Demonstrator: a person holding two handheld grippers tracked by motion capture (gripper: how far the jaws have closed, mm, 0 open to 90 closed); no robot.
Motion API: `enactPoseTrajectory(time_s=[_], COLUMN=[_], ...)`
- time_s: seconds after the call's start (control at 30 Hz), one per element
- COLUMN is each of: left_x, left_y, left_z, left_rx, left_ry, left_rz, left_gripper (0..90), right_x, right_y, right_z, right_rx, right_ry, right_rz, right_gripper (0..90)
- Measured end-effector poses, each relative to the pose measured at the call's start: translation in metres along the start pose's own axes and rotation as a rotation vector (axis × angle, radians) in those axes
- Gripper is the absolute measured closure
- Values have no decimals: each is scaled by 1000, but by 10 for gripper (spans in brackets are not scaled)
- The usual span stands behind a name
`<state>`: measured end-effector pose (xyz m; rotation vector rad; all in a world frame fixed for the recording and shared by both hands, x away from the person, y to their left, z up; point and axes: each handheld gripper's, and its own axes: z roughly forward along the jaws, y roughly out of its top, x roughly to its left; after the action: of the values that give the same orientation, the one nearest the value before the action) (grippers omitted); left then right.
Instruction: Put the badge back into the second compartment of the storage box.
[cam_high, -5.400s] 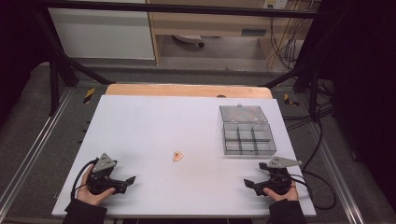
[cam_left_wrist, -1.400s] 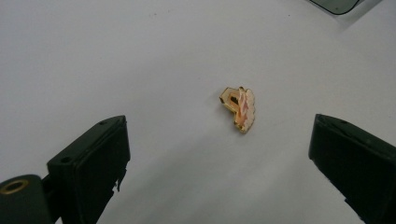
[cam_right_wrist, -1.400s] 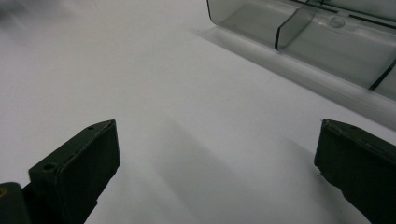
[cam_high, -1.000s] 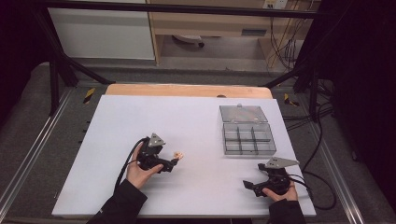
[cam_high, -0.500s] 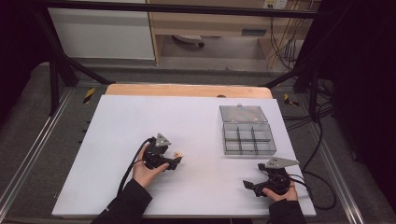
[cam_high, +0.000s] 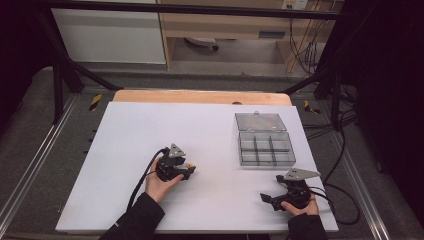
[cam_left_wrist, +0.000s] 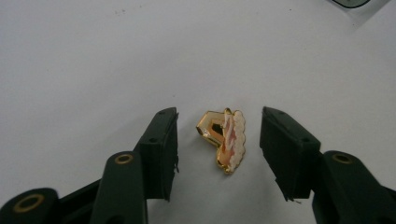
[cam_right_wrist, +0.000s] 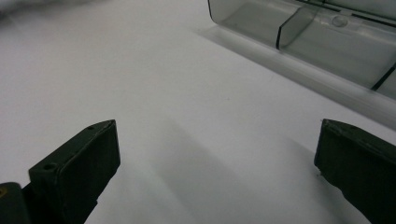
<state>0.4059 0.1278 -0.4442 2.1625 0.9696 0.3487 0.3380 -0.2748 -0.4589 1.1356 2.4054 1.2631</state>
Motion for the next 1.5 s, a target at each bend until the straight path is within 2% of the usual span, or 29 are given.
enactPoseTrajectory(time_s=[0.27, 0.53, 1.03, 1.37, 1.43, 1.5], left_x=[-4, -3, -3, -2, -2, -2], left_y=[-1, -1, -1, -1, 0, 0], left_z=[3, 5, 7, 6, 3, 2], left_rx=[7, 6, 10, 7, -13, -12], left_ry=[-4, 1, -10, -22, -29, -34], left_rz=[19, 13, 7, 6, 10, 10], left_gripper=[572, 633, 634, 668, 734, 753], right_x=[0, 0, 0, 0, 0, 0], right_y=[0, 0, 0, 0, 0, 0], right_z=[0, 0, 0, 0, 0, 0], right_rx=[0, -1, -1, -2, -2, -2], right_ry=[1, 0, 2, 2, 2, 1], right_rz=[3, 4, 6, 4, 6, 4], right_gripper=[6, 6, 6, 7, 7, 6])
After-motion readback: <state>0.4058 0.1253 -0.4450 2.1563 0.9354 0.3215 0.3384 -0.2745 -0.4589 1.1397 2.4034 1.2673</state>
